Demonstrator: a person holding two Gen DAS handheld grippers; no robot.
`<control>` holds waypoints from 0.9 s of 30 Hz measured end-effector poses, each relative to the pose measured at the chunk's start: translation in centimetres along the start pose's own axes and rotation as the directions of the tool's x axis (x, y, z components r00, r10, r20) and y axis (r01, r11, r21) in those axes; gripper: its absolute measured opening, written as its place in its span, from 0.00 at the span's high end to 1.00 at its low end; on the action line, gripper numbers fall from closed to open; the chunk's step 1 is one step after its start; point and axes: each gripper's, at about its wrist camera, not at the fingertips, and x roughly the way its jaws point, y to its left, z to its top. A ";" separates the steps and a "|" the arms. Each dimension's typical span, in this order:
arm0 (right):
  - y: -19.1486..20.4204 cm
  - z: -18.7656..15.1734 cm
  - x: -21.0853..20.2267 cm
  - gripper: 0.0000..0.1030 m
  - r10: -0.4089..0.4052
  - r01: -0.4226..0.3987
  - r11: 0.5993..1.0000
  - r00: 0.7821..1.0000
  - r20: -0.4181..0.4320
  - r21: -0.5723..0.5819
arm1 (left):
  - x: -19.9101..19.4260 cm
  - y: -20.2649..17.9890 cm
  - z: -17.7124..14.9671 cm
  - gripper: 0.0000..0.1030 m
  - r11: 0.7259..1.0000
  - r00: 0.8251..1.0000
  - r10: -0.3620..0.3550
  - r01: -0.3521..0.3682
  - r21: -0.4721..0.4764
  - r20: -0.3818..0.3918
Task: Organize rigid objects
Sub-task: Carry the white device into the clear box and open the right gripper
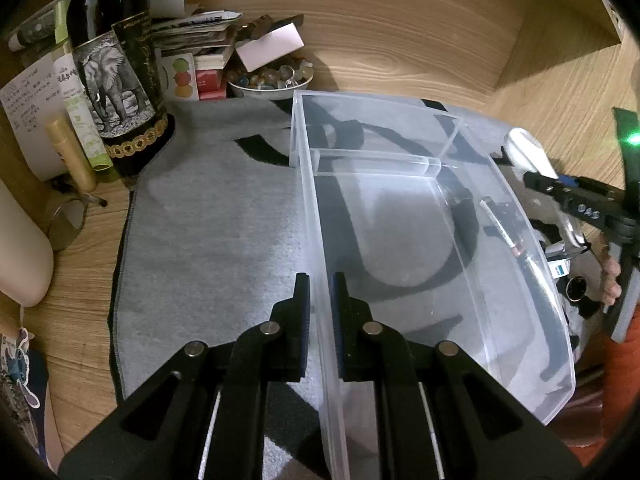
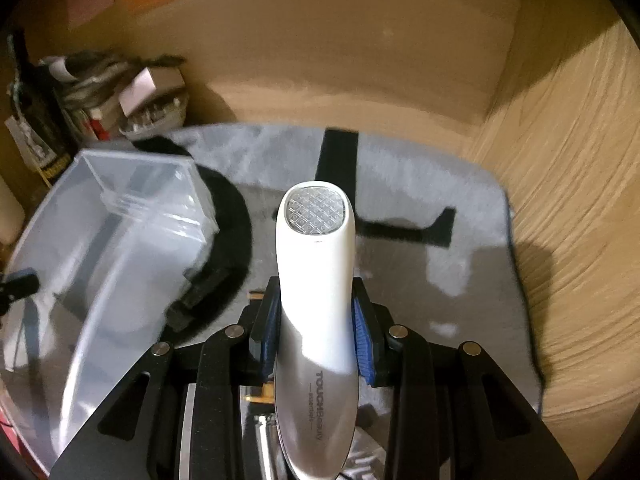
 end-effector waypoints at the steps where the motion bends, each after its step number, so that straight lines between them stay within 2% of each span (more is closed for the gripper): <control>1: 0.2 0.1 -0.7 0.72 0.003 -0.003 1.000 1.000 0.014 -0.001 | 0.0 0.0 0.0 0.89 1.000 1.000 0.001 -0.001 0.001 0.001; 14: 4.9 0.7 -5.9 0.71 0.074 -0.062 0.995 0.983 0.169 -0.081 | -0.1 0.0 -0.2 0.89 1.000 1.000 -0.002 0.002 0.009 0.015; 21: 7.9 0.8 -6.6 0.71 0.131 -0.109 0.986 0.974 0.184 -0.126 | -0.1 -0.1 -0.4 0.89 1.000 1.000 -0.007 0.007 0.018 0.014; 27: 10.8 1.2 -5.5 0.71 0.174 -0.145 0.972 0.973 0.152 -0.183 | -0.2 -0.2 -0.6 0.89 1.000 1.000 -0.007 0.007 0.023 0.017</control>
